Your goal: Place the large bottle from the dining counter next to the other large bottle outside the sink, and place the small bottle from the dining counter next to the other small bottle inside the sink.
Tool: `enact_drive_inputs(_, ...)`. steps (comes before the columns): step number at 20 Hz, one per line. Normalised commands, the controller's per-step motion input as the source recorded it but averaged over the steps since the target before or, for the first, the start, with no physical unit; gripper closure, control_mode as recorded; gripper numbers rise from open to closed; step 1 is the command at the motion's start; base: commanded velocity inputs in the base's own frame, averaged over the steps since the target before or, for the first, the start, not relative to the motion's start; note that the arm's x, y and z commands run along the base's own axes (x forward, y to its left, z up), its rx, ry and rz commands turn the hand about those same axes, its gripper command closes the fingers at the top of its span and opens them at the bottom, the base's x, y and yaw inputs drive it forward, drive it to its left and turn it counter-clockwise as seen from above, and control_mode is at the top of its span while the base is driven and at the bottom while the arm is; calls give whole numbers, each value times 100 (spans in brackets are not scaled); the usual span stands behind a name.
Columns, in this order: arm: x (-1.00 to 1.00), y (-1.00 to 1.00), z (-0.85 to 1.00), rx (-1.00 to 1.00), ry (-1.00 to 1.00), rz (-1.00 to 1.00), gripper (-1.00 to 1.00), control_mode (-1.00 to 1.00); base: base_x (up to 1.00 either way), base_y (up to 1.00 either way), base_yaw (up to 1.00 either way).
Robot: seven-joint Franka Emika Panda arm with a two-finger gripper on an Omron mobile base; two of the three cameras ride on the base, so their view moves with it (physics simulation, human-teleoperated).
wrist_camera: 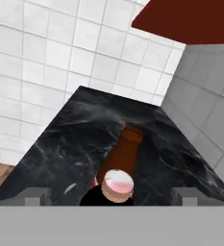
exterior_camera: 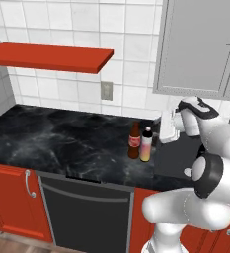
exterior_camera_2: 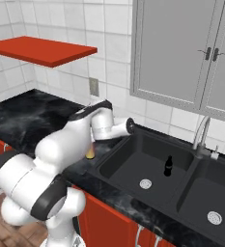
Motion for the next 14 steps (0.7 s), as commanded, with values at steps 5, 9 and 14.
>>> enact_drive_inputs(5,-9,0,40,-2,1,-24,-100,-100,0,0,0)
enact_drive_inputs(9,-13,0,37,0,6,-32,-100,-100,0,0,0)
enact_drive_inputs(14,-22,-3,30,6,10,-34,-100,-100,0,0,0)
